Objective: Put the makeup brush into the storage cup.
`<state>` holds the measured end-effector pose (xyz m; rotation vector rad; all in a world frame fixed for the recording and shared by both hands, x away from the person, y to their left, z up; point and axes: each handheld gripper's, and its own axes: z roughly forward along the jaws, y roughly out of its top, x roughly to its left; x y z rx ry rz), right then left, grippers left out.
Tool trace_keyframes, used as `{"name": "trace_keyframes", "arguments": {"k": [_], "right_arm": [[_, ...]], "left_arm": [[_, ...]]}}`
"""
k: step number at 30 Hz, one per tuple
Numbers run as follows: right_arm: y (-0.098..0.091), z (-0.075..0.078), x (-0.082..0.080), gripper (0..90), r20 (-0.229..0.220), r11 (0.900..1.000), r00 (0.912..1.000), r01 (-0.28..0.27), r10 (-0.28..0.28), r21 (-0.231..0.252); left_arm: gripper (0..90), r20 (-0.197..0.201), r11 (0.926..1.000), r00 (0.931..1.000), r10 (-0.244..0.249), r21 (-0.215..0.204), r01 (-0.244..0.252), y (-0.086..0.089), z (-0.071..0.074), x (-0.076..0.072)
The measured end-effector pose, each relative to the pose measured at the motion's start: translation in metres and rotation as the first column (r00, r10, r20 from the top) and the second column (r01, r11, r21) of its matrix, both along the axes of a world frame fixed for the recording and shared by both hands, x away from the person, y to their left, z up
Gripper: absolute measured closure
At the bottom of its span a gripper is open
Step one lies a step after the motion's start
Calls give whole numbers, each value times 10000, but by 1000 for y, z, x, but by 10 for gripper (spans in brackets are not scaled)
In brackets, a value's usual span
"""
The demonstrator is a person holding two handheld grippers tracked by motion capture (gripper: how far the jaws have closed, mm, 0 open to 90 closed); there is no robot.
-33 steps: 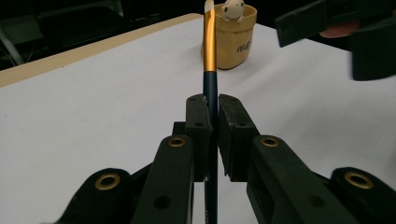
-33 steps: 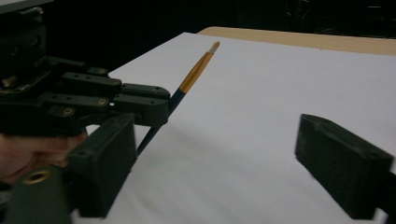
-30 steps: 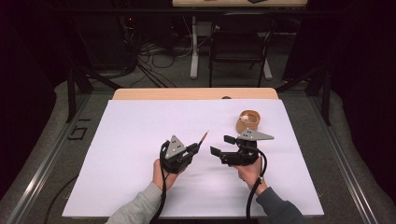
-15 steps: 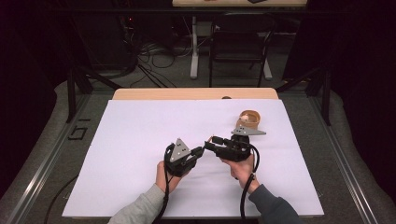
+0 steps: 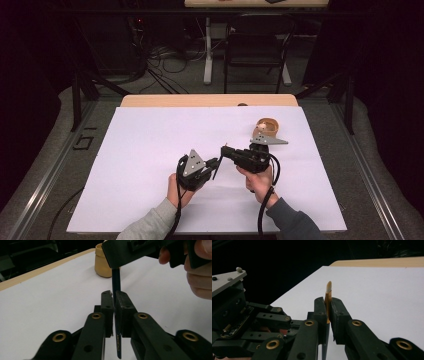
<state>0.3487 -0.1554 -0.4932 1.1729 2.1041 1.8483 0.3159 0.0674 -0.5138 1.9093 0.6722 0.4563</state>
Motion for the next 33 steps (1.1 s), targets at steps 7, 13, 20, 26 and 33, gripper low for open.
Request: {"name": "trace_keyframes", "arguments": {"k": [7,13,20,26,33], "right_arm": [[4,9,-8,844,892,9965,9960,19,56,-838],[2,11,-10,843,1388,9901,9903,216,-21,-1387],[-5,15,-11,843,1867,9807,9822,574,-220,-1868],[-10,17,-12,842,2096,9726,9772,793,-325,-2186],[-16,19,-12,842,2338,9660,9712,1037,-469,-2367]], "left_arm": [[554,-447,9999,9989,-145,73,148,2,-1,4],[303,-813,9998,9966,-163,67,169,11,-1,10],[175,-1234,9994,9923,-133,291,170,21,-2,16],[141,-1411,9975,9899,-100,677,198,25,-7,18],[94,-1457,9959,9892,-143,860,271,29,-8,19]]}}
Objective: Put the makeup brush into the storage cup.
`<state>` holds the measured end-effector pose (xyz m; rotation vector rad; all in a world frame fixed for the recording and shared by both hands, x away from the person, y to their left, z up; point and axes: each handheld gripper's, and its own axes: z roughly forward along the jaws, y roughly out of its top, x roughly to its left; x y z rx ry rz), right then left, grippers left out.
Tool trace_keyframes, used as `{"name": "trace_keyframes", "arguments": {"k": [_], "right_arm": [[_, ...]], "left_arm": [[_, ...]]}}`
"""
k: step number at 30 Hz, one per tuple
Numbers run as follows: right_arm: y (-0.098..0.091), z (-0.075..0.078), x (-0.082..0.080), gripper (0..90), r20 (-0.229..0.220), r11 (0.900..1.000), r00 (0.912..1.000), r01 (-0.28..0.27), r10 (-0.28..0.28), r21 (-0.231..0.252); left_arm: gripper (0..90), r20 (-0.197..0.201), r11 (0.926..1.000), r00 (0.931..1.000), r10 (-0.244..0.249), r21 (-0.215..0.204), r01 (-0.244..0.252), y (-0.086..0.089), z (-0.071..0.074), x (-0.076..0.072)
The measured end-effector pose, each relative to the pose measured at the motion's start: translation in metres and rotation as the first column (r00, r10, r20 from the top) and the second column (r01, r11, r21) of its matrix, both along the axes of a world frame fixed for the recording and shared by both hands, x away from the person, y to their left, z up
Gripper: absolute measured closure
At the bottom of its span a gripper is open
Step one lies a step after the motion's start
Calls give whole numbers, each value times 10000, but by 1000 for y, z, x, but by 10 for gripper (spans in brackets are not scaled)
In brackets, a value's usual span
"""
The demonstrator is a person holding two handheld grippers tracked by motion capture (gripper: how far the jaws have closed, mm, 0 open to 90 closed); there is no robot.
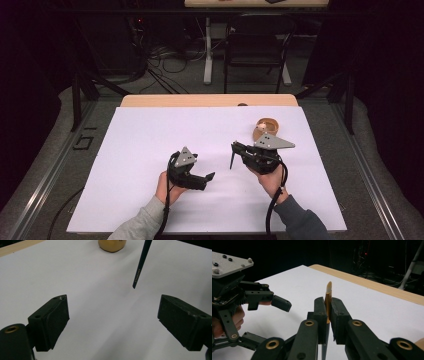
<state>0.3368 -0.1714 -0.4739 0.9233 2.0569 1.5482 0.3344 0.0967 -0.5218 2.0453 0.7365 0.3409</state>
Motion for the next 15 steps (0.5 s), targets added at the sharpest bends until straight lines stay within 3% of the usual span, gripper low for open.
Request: {"name": "trace_keyframes", "arguments": {"k": [15], "right_arm": [[-12,2,1,842,192,9986,9991,382,-375,-356]], "left_arm": [[9,117,9998,9998,138,-141,-136,10,0,1]]}}
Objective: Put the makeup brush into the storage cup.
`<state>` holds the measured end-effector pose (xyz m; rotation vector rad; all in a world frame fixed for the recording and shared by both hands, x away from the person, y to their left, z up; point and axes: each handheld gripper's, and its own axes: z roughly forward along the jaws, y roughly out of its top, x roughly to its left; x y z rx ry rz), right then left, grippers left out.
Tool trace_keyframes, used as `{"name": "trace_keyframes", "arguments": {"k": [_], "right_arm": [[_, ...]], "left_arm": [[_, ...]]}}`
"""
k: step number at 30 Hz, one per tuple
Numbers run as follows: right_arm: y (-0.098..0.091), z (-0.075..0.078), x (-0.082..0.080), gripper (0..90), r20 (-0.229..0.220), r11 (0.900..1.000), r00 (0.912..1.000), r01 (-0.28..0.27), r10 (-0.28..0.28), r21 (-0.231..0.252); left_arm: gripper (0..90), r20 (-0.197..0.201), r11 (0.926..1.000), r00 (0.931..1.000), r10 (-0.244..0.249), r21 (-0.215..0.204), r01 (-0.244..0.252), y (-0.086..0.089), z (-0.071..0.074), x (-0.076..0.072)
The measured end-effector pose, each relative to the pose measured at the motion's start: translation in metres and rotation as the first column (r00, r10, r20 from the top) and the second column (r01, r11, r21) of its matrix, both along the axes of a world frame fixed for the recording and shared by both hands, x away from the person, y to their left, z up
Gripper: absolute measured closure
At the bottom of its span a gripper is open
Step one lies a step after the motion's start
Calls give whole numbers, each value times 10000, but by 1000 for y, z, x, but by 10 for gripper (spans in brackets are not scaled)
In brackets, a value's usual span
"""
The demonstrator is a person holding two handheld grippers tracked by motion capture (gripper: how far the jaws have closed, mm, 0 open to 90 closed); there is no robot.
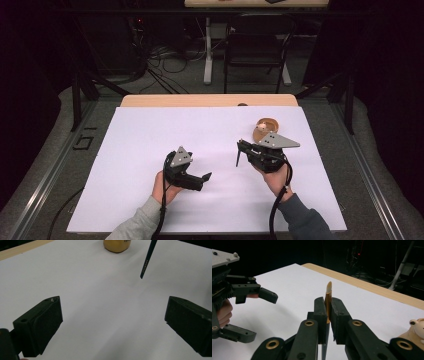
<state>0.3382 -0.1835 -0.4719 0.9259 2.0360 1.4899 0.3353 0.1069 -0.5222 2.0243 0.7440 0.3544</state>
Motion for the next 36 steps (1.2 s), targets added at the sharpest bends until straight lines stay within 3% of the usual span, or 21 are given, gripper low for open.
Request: {"name": "trace_keyframes", "arguments": {"k": [11,17,30,36], "right_arm": [[-9,1,2,842,2,9998,9998,175,-175,-22],[-16,1,3,842,15,9994,9994,335,-335,70],[-24,3,6,843,-2,9985,9985,549,-549,39],[-28,3,8,843,3,9977,9977,675,-676,75]], "left_arm": [[0,199,9998,9998,49,-185,-46,11,-1,-5],[0,609,9994,9981,-51,-329,71,17,1,-9],[1,402,9998,9990,-200,-91,204,27,0,-12],[0,560,9998,9983,-140,-107,146,31,0,-14]]}}
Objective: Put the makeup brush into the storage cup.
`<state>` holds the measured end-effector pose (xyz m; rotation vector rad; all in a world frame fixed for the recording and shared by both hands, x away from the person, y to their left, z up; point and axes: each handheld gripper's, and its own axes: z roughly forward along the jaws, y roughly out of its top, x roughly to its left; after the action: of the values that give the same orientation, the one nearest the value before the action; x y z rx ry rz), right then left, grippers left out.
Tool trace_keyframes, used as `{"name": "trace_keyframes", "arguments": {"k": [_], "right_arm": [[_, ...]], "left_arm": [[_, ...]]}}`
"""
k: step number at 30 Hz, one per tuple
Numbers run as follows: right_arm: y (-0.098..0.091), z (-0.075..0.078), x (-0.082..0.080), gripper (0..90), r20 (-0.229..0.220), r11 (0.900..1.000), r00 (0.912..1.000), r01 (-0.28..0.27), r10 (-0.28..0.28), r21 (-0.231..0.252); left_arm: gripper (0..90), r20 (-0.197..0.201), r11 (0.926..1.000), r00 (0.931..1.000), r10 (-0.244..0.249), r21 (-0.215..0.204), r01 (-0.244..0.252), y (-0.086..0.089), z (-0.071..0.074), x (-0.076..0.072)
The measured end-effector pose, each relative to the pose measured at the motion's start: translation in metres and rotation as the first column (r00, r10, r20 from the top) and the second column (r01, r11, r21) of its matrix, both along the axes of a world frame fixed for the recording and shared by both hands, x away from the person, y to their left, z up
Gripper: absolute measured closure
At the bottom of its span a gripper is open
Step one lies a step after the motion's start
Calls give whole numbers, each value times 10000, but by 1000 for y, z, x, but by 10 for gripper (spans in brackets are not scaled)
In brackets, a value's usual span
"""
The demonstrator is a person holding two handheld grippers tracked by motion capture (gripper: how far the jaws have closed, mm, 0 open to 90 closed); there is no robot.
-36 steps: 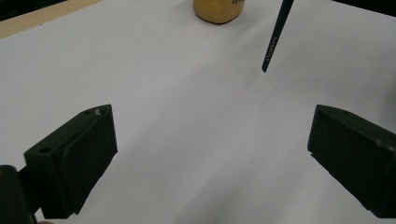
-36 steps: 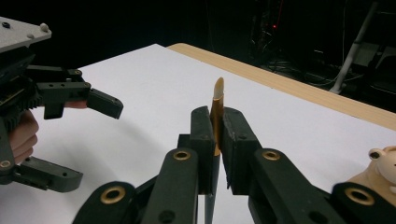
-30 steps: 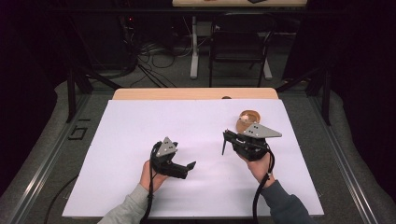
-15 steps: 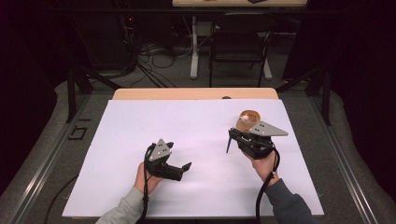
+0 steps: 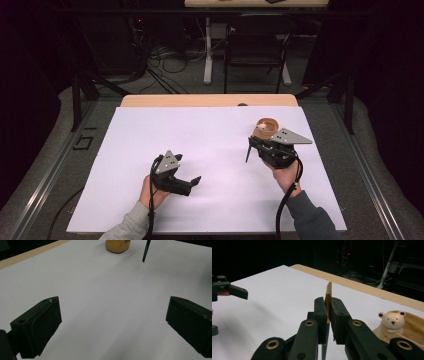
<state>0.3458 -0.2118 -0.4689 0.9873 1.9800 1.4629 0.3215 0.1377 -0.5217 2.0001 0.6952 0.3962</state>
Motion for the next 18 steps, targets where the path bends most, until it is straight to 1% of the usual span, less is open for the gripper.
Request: {"name": "trace_keyframes", "arguments": {"k": [4,6,7,9,10,12,13,16,18], "right_arm": [[-3,1,1,843,19,9999,9999,101,-101,-41],[-5,1,1,843,24,9998,9998,192,-193,57],[-8,2,2,843,22,9998,9998,216,-216,8],[-10,3,2,843,23,9995,9995,301,-301,84],[-11,3,3,843,23,9994,9995,331,-331,27],[-14,4,3,843,-5,9992,9992,401,-401,74],[-15,4,4,843,86,9989,9989,451,-452,84],[-18,6,4,843,85,9983,9983,568,-569,123],[-21,6,5,843,116,9979,9979,641,-642,81]], "left_arm": [[1,-3,10000,10000,-33,12,33,3,0,0],[1,11,10000,10000,-7,-11,7,5,0,0],[1,-18,10000,10000,43,-45,-43,5,0,-1],[1,-43,10000,10000,46,-81,-47,7,-1,0],[1,-90,9999,9999,73,-134,-74,8,-1,0],[1,-44,9999,9999,91,-95,-91,10,-2,0],[1,-50,9999,9999,110,-104,-110,10,-2,0],[1,-50,9998,9999,146,-105,-146,13,-2,-1],[1,-33,9998,9998,190,-79,-190,14,-2,-1]]}}
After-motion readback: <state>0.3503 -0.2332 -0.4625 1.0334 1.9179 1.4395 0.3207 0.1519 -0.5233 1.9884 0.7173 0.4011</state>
